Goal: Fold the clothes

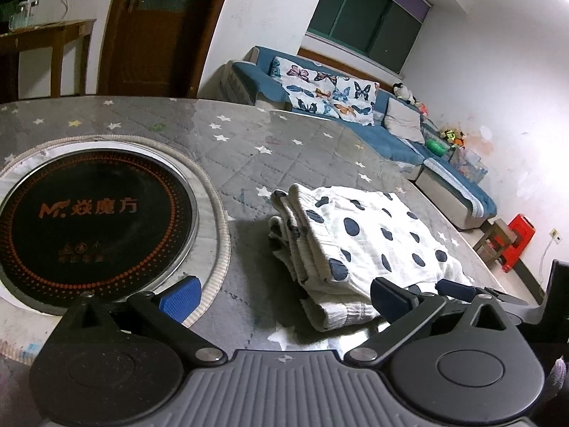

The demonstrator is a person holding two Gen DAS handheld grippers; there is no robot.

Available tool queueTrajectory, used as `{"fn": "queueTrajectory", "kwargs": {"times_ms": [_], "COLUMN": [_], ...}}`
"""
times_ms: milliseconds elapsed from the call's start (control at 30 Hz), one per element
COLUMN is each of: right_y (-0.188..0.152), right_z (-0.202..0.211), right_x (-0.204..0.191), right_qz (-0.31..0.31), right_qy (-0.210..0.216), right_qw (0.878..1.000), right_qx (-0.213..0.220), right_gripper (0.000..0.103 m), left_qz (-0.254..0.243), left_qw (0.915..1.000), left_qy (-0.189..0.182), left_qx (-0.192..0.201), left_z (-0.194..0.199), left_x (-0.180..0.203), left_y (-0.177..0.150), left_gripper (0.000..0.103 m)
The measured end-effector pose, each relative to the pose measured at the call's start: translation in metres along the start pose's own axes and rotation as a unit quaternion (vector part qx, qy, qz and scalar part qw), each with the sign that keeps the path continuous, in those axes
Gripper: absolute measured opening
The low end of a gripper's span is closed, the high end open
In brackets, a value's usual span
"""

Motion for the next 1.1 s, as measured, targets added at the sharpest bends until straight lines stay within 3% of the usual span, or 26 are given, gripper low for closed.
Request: {"fn": "queueTrajectory", "kwargs": {"times_ms": [367, 833, 1100], "right_y": [-0.007, -0.012, -0.012], "right_z": [0.014, 0.039, 0.048], "right_x": [0.008, 0.017, 0.019], "right_qz": [-0.007, -0.018, -0.014], "right_qy": [0.025, 0.045, 0.053], "right_qw": [0.999, 0.996, 0.995], "right_qx": [0.029, 0.077, 0.083], "right_gripper": [0.103, 0.103, 0.103], "left_qz": [-0.034, -0.065, -0.082], "left_qw": [0.9991, 0.997, 0.9953], "left_qy": [0.019, 0.043, 0.051], "left_qx": [0.019, 0.002, -0.007], "left_z": [0.012, 0.013, 0.013], "left_x": [0.023, 0.051, 0.065], "left_y": [-0.004, -0.018, -0.024], "left_gripper": [0.103, 0.103, 0.103]}}
Point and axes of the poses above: each gripper's, at about its wrist camera, not at the fingertips, and z roughly against the way its jaws point, x to its right, y to its top, the point moved 3 cm from there along -z, roughly the way its jaws point, and after that the axes turned 8 degrees about -z, right-handed, at the moved point
